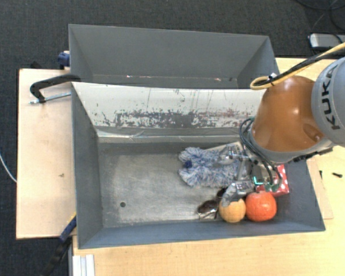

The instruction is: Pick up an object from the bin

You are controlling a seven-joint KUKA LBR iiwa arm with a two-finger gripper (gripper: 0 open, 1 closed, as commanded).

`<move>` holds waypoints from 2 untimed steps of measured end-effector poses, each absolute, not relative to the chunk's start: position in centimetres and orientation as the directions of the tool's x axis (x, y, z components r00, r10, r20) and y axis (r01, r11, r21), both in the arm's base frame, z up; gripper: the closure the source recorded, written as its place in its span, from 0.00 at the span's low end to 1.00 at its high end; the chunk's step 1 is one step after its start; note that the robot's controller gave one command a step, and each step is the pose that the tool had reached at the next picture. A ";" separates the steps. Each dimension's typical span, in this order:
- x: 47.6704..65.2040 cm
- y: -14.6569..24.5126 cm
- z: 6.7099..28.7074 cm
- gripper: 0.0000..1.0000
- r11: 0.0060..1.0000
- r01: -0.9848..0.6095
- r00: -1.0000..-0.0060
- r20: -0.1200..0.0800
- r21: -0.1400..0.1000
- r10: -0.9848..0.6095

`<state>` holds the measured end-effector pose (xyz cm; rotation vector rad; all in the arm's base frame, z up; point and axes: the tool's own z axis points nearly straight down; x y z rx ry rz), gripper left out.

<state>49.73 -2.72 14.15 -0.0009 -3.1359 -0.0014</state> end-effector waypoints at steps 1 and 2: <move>49.9 -2.7 14.4 0.00 1.000 0.000 -1.000 -0.001 0.000 0.000; 57.3 -1.6 9.1 0.00 0.997 -0.082 -0.997 -0.010 -0.001 -0.082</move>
Offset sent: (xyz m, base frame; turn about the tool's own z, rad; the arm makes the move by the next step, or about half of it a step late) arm 0.0951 0.0143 -0.0715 -0.1086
